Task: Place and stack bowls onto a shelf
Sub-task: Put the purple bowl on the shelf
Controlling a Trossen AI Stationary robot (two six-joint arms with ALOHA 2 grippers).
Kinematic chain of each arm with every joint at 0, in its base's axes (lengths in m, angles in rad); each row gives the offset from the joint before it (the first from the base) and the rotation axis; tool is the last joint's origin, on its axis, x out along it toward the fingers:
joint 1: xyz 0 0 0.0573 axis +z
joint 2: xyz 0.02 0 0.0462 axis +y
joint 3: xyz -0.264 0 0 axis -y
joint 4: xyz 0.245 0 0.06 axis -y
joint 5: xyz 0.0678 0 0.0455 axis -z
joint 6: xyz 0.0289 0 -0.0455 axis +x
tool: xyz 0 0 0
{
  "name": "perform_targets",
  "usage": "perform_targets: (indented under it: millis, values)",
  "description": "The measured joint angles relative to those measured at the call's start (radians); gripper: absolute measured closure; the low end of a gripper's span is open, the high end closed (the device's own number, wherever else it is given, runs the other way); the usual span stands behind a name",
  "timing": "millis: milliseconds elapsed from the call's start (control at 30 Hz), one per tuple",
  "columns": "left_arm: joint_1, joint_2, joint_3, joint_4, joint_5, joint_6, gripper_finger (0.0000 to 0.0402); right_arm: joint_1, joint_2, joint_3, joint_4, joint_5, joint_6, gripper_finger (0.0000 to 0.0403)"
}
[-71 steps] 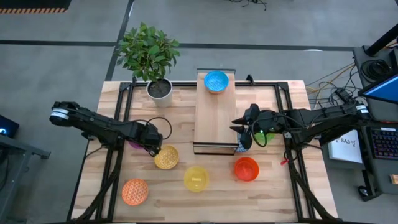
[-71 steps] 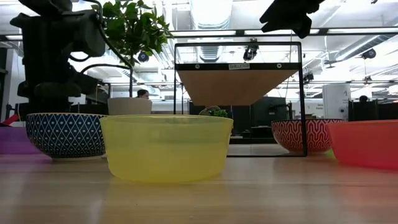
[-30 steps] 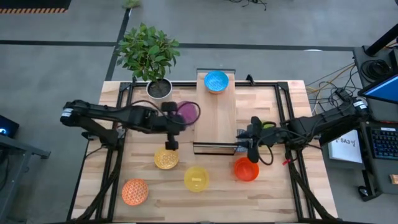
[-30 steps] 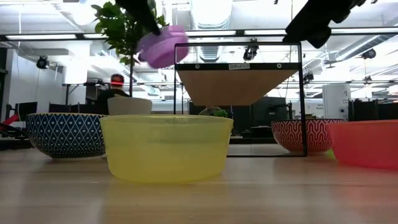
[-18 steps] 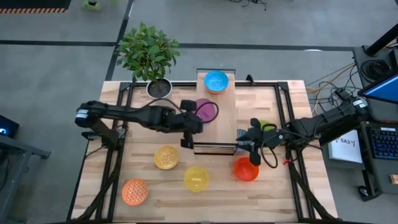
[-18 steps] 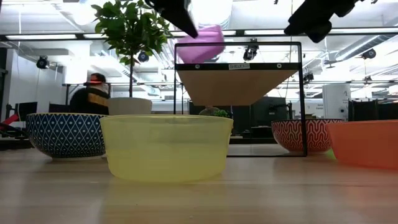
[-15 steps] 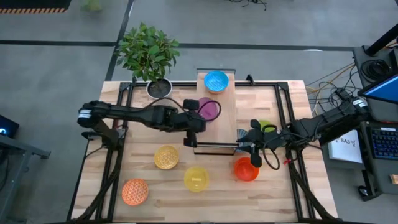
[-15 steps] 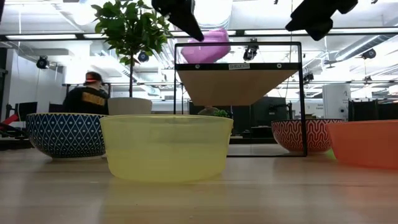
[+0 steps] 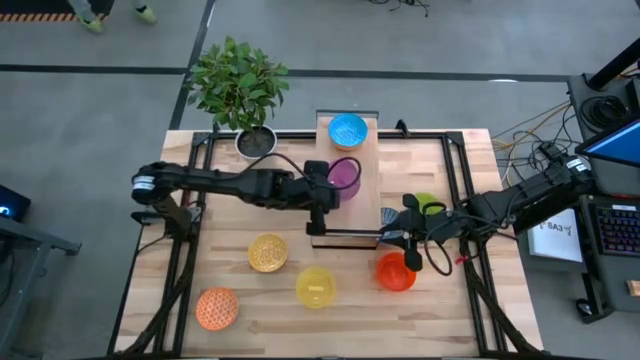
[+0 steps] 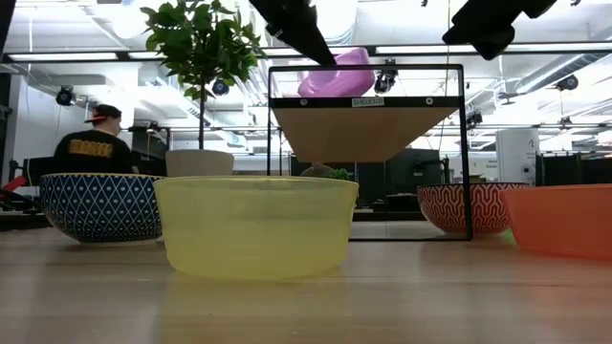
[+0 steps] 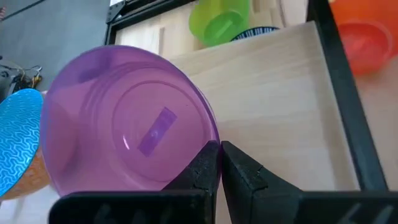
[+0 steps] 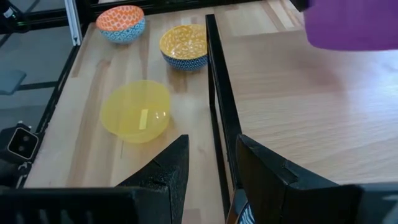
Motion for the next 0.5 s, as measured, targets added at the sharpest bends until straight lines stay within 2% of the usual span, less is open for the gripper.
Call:
perform_targets:
  millis: [500]
  values:
    - [0.023,0.018,0.0,0.008,-0.011,-0.032,0.0308,0.0,0.0,0.0,0.0,0.0,-0.029,0.028]
